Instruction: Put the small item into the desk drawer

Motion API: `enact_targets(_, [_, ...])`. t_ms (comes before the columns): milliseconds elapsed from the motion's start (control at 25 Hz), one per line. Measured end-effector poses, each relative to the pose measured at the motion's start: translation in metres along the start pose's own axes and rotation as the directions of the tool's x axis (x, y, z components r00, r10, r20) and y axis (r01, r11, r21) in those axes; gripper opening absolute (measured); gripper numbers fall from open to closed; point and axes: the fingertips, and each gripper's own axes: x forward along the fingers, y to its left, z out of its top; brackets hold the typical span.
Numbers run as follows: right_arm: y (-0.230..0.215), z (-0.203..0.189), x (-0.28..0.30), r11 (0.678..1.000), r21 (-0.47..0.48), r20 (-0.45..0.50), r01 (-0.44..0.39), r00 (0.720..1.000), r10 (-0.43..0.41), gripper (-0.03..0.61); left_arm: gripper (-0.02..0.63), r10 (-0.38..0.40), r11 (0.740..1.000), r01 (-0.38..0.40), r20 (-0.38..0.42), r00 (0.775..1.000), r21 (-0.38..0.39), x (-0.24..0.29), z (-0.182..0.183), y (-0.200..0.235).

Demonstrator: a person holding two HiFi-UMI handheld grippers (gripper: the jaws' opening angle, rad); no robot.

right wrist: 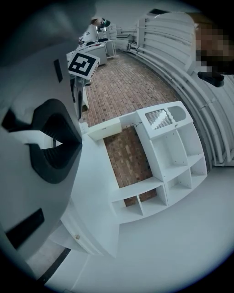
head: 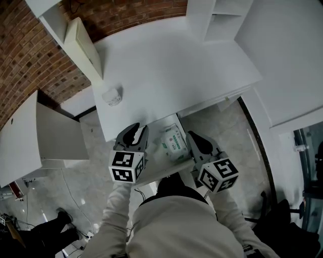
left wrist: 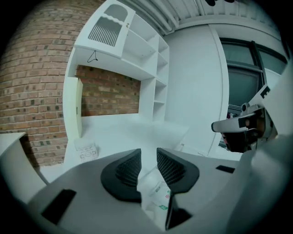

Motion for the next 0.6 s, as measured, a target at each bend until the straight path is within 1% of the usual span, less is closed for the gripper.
enact_targets(280, [0.012, 0.008, -0.005, 1.000, -0.020, 0.026, -0.012, 1.000, 0.012, 0.028, 0.061, 0.054, 0.999, -0.054, 0.086, 0.995, 0.001, -0.031, 0.020, 0.008])
enact_targets(440, [0.020, 0.011, -0.008, 0.999, -0.026, 0.041, -0.025, 0.999, 0.026, 0.028, 0.037, 0.078, 0.997, -0.079, 0.131, 0.988, 0.005, -0.049, 0.030, 0.010])
enact_targets(600, [0.029, 0.013, -0.013, 0.999, -0.037, 0.056, -0.035, 0.998, 0.038, 0.028, 0.025, 0.088, 0.996, -0.089, 0.159, 0.983, -0.001, -0.066, 0.036, 0.011])
